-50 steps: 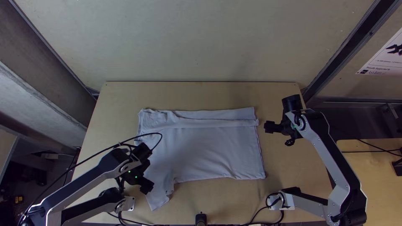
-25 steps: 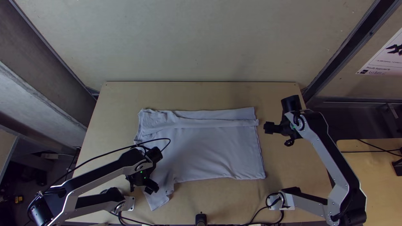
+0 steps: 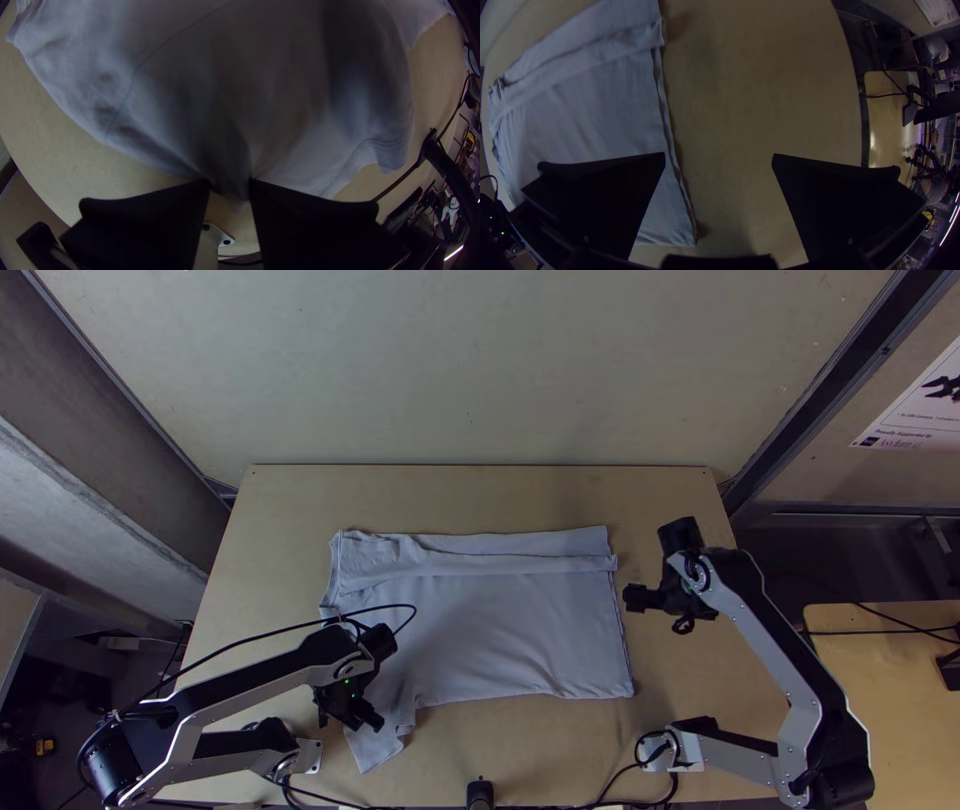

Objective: Fold the t-shirt

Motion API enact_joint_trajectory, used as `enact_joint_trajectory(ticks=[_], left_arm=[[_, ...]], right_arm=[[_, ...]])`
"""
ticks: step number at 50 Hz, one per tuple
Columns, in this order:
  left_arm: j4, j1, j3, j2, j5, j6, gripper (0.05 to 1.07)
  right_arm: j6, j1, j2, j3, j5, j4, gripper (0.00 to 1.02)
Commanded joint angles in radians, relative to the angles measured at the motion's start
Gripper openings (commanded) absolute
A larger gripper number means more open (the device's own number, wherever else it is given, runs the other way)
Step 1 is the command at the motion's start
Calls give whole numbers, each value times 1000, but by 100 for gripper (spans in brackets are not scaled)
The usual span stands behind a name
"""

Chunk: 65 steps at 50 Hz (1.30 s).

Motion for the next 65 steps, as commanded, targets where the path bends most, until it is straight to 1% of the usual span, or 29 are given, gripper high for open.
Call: enact_joint_trajectory(ticks=[1, 6, 10, 18, 20, 23, 27, 30, 32, 36, 43, 44, 47, 51, 53, 56, 57, 59, 61, 62, 65], left_arm=[[46, -12, -30, -32, 14, 10, 8], [57, -9, -31, -44, 16, 16, 8], [62, -2, -30, -58, 16, 16, 8], [66, 28, -25, -75, 16, 17, 8], [69, 31, -25, -78, 16, 19, 8], [69, 31, -25, -78, 16, 19, 8], [74, 33, -25, -77, 16, 20, 8], [77, 36, -25, -75, 16, 20, 8], [77, 36, -25, -75, 16, 23, 8], [80, 39, -25, -75, 16, 23, 8], [82, 42, -24, -75, 16, 23, 8], [82, 42, -24, -75, 16, 23, 8], [82, 44, -24, -75, 16, 23, 8], [83, 48, -24, -74, 16, 23, 8], [83, 50, -22, -74, 14, 25, 8], [83, 50, -22, -72, 16, 25, 8], [83, 50, -21, -70, 14, 25, 8], [83, 50, -19, -70, 14, 25, 8], [82, 50, -19, -70, 14, 26, 8], [83, 50, -19, -70, 14, 26, 8], [82, 54, -15, -70, 14, 28, 8]], right_arm=[[6, 21, 40, -63, -22, -32, 97], [11, 67, 60, -96, -27, -71, 97], [11, 94, 73, -113, -47, -105, 97], [8, 121, 119, -133, -111, -178, 97], [4, 127, 134, -139, -126, -200, 95], [4, 142, 160, -149, -142, -226, 95], [-2, 171, 185, -162, -178, -253, 95], [-5, 188, 191, -181, -197, -256, 95], [-9, 200, 200, -193, -208, -255, 92], [-26, 202, 234, -204, -240, -252, 92], [-45, 199, 289, -218, -278, -215, 92], [-46, 199, 295, -218, -280, -210, 91], [-46, 202, 315, -219, -284, -197, 84], [-46, 206, 333, -222, -284, -181, 81], [-46, 208, 349, -221, -284, -174, 72], [-45, 209, 350, -222, -283, -158, 55], [-45, 209, 349, -222, -284, -157, 48], [-43, 211, 341, -221, -283, -148, 29], [-42, 211, 332, -219, -280, -143, 5], [-43, 211, 326, -218, -278, -141, 2], [-45, 206, 294, -218, -278, -129, 2]])
